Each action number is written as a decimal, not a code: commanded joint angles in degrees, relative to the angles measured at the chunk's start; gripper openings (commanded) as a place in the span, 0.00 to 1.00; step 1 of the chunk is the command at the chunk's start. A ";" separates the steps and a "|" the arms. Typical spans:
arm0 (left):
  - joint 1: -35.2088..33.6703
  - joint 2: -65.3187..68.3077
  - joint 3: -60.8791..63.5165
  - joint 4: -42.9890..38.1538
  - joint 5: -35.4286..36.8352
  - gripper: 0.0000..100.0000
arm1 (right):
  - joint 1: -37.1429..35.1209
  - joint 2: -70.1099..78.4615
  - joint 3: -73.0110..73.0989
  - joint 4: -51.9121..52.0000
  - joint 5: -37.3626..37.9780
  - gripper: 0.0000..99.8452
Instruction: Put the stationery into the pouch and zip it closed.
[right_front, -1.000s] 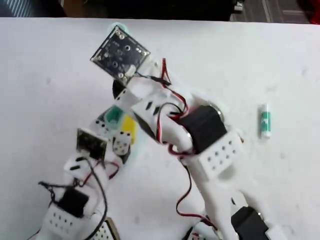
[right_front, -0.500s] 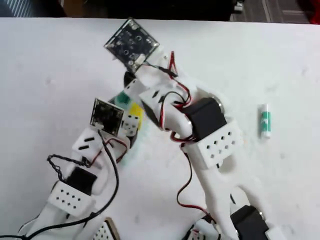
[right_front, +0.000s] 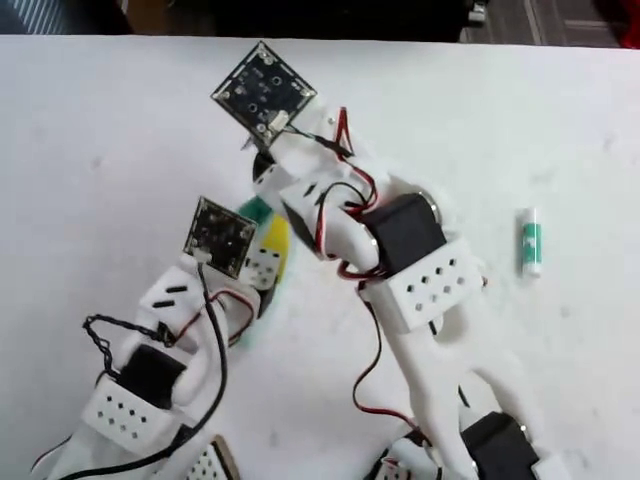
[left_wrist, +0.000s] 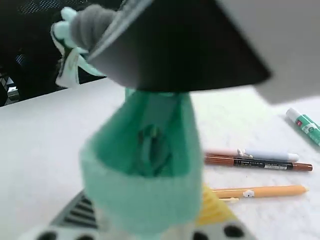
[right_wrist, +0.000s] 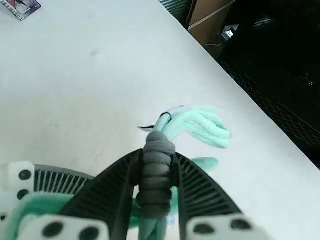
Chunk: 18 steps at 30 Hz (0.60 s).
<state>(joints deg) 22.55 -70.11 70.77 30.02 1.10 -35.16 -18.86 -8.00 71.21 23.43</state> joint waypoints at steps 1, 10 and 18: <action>-0.04 0.04 -0.18 2.81 1.32 0.11 | 0.57 -1.01 1.76 -1.45 -0.44 0.02; -2.51 0.04 -5.54 12.66 4.40 0.20 | 0.40 -0.92 3.34 -1.80 -0.44 0.02; -2.95 -0.92 -8.26 16.09 5.89 0.20 | 0.40 -1.01 3.08 -1.80 -0.44 0.02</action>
<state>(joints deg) 20.79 -70.11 64.53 45.23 5.32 -35.34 -20.44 -4.66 69.45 23.34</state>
